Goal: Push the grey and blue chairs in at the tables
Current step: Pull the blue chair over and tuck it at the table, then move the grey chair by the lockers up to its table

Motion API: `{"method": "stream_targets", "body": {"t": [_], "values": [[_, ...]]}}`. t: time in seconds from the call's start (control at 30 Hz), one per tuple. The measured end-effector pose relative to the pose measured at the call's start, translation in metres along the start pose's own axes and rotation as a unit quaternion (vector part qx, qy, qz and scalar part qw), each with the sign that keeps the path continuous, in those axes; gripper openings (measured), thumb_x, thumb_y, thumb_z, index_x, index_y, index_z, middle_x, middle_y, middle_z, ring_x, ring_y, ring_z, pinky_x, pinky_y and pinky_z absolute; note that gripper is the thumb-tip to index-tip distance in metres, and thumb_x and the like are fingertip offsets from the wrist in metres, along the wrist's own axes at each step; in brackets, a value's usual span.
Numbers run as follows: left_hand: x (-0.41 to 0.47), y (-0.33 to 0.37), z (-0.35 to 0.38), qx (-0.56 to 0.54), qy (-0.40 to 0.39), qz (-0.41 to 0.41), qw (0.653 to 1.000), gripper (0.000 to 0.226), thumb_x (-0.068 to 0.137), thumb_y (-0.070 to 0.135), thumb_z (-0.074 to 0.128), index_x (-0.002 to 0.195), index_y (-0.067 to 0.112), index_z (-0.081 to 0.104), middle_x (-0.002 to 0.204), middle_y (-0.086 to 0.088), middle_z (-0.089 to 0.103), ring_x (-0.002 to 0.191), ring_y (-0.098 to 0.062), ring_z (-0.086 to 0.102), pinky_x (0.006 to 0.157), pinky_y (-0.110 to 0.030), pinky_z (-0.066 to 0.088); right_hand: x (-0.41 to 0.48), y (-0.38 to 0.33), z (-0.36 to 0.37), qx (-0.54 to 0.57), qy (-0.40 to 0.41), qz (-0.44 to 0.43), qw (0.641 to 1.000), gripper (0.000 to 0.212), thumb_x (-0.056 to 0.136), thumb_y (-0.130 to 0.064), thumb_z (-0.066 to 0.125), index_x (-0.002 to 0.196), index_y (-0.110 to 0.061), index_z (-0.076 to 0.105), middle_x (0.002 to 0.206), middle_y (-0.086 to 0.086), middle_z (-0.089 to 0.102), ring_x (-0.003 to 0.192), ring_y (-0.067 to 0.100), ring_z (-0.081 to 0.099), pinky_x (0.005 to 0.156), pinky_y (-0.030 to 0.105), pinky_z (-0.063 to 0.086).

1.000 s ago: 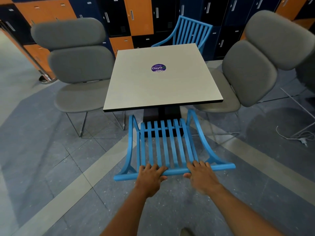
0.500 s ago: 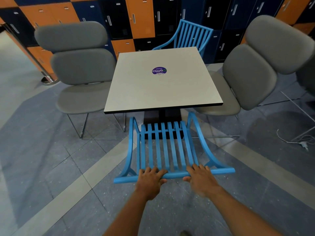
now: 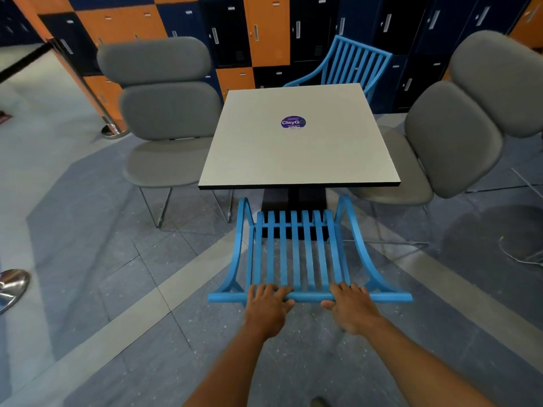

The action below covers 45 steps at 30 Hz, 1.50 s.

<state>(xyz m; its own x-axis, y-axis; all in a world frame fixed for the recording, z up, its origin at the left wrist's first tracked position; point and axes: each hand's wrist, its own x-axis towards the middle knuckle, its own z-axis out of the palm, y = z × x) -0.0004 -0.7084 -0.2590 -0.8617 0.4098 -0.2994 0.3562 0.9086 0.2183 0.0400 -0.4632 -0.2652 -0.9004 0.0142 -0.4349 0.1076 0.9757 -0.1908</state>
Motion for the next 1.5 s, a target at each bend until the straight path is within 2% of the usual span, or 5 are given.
{"method": "stream_targets", "body": {"t": [0.17,0.37,0.63,1.3,1.5], "values": [[-0.013,-0.018,-0.014,-0.017,-0.02,-0.038,0.999,0.049,0.103,0.06,0.031,0.147,0.042,0.042,0.139,0.004,0.052,0.136,-0.019,0.039,0.123,-0.052,0.014,0.005,0.002,-0.017,0.048,-0.07,0.028,0.996,0.059,0.088,-0.084,0.033,0.111,-0.033,0.05,0.107,-0.01,0.057,0.11,0.02,0.052,0.089,0.038,0.041],[-0.029,-0.055,-0.032,-0.021,-0.04,-0.08,0.996,0.051,0.106,0.056,0.028,0.151,0.037,0.041,0.149,-0.002,0.046,0.143,-0.024,0.033,0.122,-0.052,0.016,0.018,-0.038,-0.037,0.025,-0.128,0.041,0.991,0.098,0.083,-0.091,0.029,0.151,-0.022,0.042,0.153,0.007,0.048,0.135,0.029,0.05,0.11,0.045,0.04],[-0.021,-0.13,-0.048,-0.062,-0.07,-0.091,0.991,0.047,0.103,0.058,0.036,0.144,0.04,0.051,0.145,0.003,0.054,0.136,-0.021,0.041,0.117,-0.049,0.025,0.06,-0.15,-0.05,0.154,-0.133,-0.015,0.979,0.06,0.097,-0.07,0.042,0.127,-0.022,0.059,0.137,0.003,0.06,0.119,0.022,0.059,0.091,0.037,0.047],[0.009,-0.447,-0.179,-0.138,-0.019,-0.098,0.985,0.049,0.103,0.058,0.04,0.14,0.032,0.058,0.146,-0.003,0.057,0.134,-0.024,0.05,0.113,-0.044,0.036,0.212,-0.445,-0.078,0.193,-0.108,-0.011,0.975,0.042,0.1,-0.057,0.051,0.123,-0.023,0.062,0.13,0.0,0.065,0.117,0.019,0.06,0.096,0.034,0.048],[0.04,-0.511,-0.214,-0.172,0.009,-0.109,0.979,0.05,0.101,0.057,0.046,0.14,0.028,0.059,0.146,-0.005,0.056,0.134,-0.025,0.05,0.113,-0.042,0.038,0.284,-0.516,-0.114,0.173,-0.078,-0.062,0.98,0.022,0.102,-0.05,0.052,0.1,-0.029,0.057,0.111,-0.002,0.066,0.099,0.015,0.059,0.08,0.029,0.041]]}}
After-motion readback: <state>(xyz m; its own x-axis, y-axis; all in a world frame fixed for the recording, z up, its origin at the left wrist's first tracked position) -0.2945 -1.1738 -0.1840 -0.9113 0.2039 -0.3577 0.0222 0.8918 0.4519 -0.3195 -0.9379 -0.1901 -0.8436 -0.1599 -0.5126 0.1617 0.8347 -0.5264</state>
